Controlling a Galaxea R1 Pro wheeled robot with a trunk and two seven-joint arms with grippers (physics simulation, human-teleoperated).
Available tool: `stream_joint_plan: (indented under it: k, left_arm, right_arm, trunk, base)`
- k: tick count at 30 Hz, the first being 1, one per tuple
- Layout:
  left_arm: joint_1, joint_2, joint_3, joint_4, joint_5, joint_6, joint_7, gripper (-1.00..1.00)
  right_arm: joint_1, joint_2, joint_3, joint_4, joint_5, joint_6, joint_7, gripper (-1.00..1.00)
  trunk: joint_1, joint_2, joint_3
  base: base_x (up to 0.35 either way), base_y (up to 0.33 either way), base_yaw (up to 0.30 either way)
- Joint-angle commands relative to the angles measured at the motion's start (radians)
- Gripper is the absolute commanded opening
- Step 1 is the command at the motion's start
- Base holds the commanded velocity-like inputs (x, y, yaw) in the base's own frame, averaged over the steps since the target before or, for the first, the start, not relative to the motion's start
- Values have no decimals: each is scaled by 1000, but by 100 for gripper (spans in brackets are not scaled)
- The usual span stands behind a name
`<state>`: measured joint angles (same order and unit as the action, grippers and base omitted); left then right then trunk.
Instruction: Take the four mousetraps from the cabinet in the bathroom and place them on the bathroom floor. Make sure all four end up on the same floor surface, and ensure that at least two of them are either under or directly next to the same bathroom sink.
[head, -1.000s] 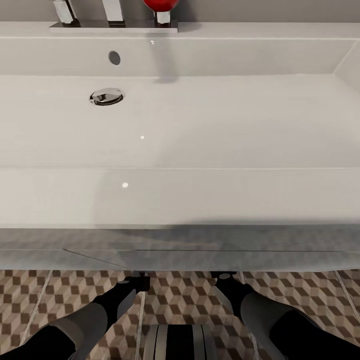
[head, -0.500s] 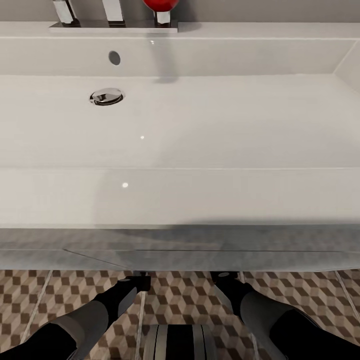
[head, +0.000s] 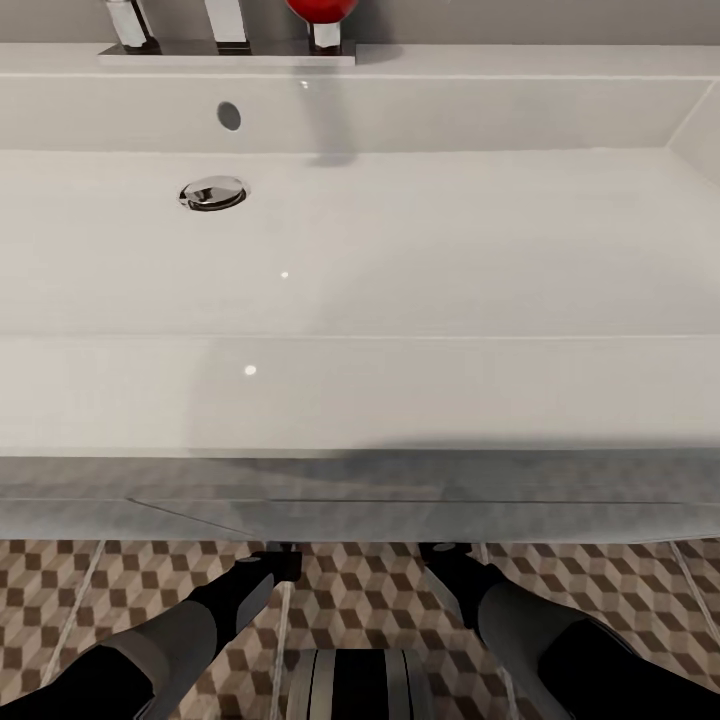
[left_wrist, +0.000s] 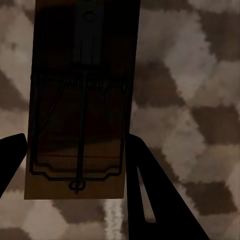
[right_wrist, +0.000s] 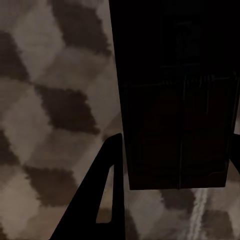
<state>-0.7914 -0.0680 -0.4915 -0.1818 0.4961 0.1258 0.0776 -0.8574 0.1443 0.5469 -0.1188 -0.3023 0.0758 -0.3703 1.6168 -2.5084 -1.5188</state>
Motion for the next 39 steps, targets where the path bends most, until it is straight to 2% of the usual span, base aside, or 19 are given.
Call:
stream_joint_plan:
  k: [1,10,20,28,39]
  left_arm:
    - [0,0,-9,-2,9,5,7,-100]
    - [0,1,-9,-3,9,5,7,-100]
    - [0,2,-9,-4,8,5,7,-100]
    - [0,2,-9,-7,7,3,7,-100]
    - [0,2,-9,-7,7,3,7,-100]
  right_arm:
    - [0,0,8,-2,-7,7,-4,-100]
    - [0,-1,8,-3,-7,2,-4,-100]
    - [0,-3,8,-4,-7,-6,-4,-100]
    - [0,-4,8,-3,-6,-49,-4,-100]
    - [0,-3,8,-4,-7,-53,-4,-100]
  trunk:
    - [0,0,-1]
    - [0,0,-3]
    - [0,0,-16]
    - [0,0,-25]
    - [0,0,-40]
  base:
    - [0,0,0]
    - [0,0,8]
    - [0,0,52]
    - [0,0,55]
    - [0,0,61]
